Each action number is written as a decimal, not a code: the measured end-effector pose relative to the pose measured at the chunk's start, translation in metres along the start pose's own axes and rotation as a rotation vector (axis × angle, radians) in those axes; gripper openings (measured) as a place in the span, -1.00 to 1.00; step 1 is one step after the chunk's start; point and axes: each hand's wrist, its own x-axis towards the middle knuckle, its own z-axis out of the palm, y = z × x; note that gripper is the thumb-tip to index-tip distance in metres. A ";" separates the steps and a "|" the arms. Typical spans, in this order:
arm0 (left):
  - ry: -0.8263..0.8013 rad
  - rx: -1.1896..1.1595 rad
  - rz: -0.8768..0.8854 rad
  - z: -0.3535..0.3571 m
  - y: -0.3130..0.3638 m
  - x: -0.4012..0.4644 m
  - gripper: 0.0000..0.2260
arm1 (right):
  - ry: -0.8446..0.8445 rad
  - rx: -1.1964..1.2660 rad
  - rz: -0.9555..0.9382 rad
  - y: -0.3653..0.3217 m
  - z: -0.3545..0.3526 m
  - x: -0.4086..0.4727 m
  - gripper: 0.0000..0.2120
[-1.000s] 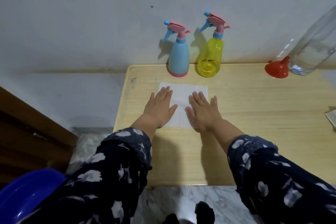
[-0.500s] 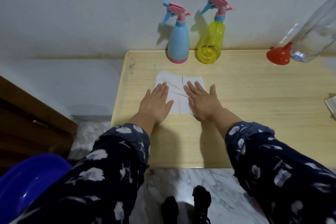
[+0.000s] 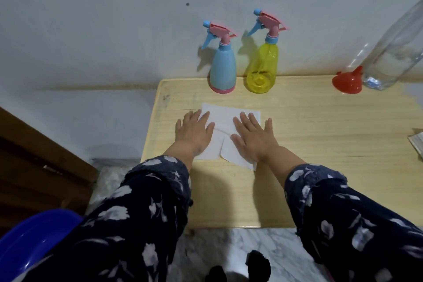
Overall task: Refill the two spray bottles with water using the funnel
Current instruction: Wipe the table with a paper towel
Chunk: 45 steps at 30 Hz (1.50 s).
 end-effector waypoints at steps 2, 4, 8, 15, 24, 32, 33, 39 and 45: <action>0.010 0.025 0.019 0.004 0.001 0.000 -0.52 | -0.014 -0.011 -0.001 0.000 0.002 0.002 -0.43; 0.051 0.087 0.031 0.007 0.001 -0.002 -0.53 | -0.014 -0.019 -0.005 0.001 0.002 0.004 -0.45; 0.046 0.201 0.026 0.010 -0.001 -0.015 -0.51 | -0.002 -0.035 -0.019 0.000 0.002 0.001 -0.49; -0.031 0.217 0.006 0.016 -0.006 -0.039 -0.43 | 0.025 -0.053 -0.065 -0.003 0.008 -0.017 -0.49; -0.031 0.128 0.181 0.012 -0.010 -0.031 -0.50 | 0.138 0.040 -0.131 0.000 0.006 -0.023 -0.54; 0.185 0.162 0.215 0.019 -0.017 -0.035 -0.57 | 0.258 0.186 -0.206 -0.007 0.017 -0.024 -0.60; 0.193 0.159 0.207 0.021 -0.016 -0.036 -0.58 | 0.250 0.183 -0.203 -0.007 0.018 -0.024 -0.59; 0.303 0.235 0.208 0.014 -0.007 -0.044 -0.68 | 0.236 0.170 -0.192 -0.006 0.018 -0.028 -0.59; 0.168 0.343 0.191 0.011 -0.011 -0.030 -0.55 | 0.218 0.060 -0.166 0.003 0.010 -0.022 -0.42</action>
